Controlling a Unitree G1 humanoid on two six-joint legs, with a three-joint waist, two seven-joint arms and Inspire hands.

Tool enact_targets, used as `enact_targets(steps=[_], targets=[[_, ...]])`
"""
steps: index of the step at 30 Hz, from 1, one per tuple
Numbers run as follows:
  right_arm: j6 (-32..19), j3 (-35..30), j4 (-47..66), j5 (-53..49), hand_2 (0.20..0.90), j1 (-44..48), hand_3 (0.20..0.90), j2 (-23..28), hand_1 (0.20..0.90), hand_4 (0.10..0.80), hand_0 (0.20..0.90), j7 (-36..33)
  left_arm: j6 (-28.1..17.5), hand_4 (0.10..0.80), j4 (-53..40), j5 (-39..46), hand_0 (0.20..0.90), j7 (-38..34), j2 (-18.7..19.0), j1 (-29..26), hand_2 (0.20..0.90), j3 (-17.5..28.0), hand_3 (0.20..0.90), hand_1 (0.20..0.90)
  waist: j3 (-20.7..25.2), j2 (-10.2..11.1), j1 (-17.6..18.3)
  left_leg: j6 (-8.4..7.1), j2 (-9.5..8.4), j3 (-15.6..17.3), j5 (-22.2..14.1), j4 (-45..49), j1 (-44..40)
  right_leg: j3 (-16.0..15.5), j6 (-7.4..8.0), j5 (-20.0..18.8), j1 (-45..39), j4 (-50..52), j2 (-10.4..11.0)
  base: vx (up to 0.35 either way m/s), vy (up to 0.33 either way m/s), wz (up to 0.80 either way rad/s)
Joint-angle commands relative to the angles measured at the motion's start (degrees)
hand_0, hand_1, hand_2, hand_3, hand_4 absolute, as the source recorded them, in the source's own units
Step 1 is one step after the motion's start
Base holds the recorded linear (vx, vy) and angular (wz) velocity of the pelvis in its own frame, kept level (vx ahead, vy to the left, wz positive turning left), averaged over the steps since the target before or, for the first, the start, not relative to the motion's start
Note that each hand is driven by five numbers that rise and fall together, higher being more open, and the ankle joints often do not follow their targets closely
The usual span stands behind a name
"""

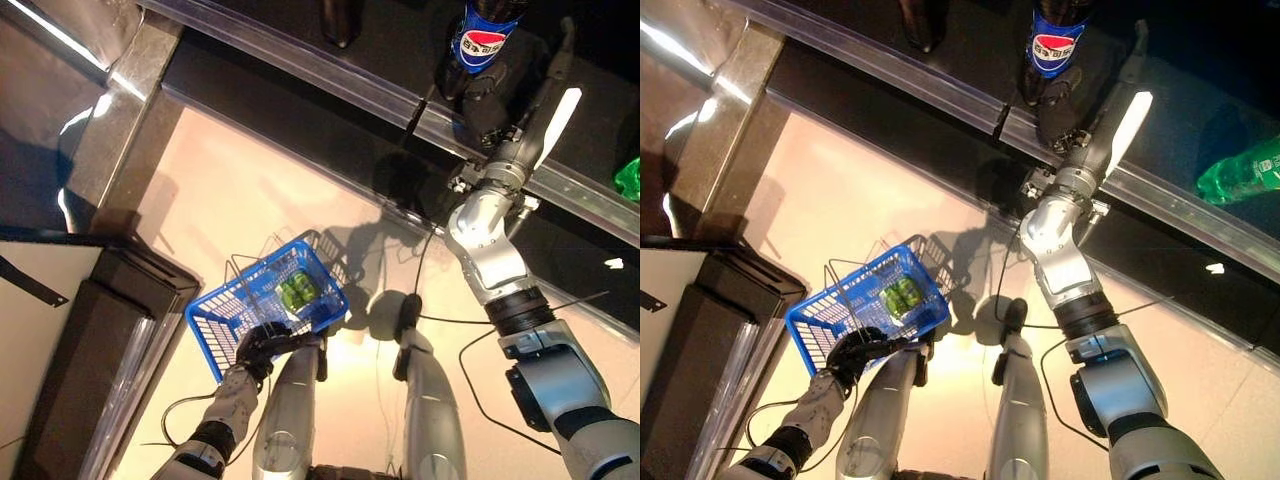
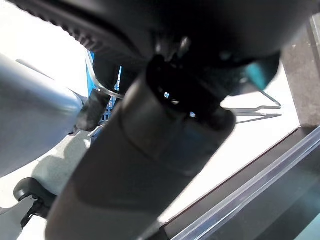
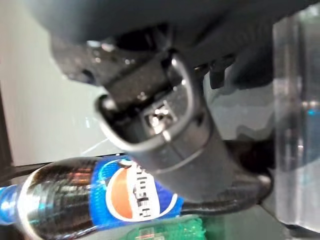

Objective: Pick up the drink and place into the basket.

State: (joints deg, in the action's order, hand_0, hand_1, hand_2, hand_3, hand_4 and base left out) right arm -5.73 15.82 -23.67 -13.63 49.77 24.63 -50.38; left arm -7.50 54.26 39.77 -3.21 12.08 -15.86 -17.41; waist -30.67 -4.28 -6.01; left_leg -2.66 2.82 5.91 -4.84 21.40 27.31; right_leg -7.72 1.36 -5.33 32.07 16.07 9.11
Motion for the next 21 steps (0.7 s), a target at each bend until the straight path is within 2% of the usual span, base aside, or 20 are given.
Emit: enact_targets(steps=[1,9,21], targets=[[-3.66,-1.99,3.39,-0.05,0.900,6.70,0.900,1.69,0.900,0.800,0.900,0.18,1.75,0.100,-0.19,1.77,0.300,1.43,-1.18,7.08,0.300,-4.31,0.200,0.300,0.88,-0.34,-0.26,0.31,-1.40,-5.05,5.65,-0.17,5.11,-2.64,0.13,6.36,-1.70,4.96,0.86,0.000,0.000,0.00],[-3.53,-3.46,4.27,-0.07,0.900,4.76,0.900,1.76,0.900,0.800,0.900,-1.08,1.13,0.100,0.24,1.73,0.300,1.88,-0.92,7.73,0.300,-4.02,0.200,0.300,0.88,-0.21,0.03,0.71,-1.42,-4.75,5.14,-0.58,4.36,-2.70,0.06,6.53,-2.15,5.24,0.77,0.000,0.000,0.00],[-0.65,-5.55,14.99,6.13,0.900,0.64,0.900,1.66,0.900,0.800,0.900,-5.25,0.67,0.100,0.25,1.05,0.300,1.49,-2.18,9.19,0.300,-3.35,0.200,0.300,0.88,0.03,1.18,0.20,-0.90,-4.54,5.73,-0.51,2.30,-2.73,-0.36,7.41,-4.27,5.13,0.46,0.000,0.000,0.00]])
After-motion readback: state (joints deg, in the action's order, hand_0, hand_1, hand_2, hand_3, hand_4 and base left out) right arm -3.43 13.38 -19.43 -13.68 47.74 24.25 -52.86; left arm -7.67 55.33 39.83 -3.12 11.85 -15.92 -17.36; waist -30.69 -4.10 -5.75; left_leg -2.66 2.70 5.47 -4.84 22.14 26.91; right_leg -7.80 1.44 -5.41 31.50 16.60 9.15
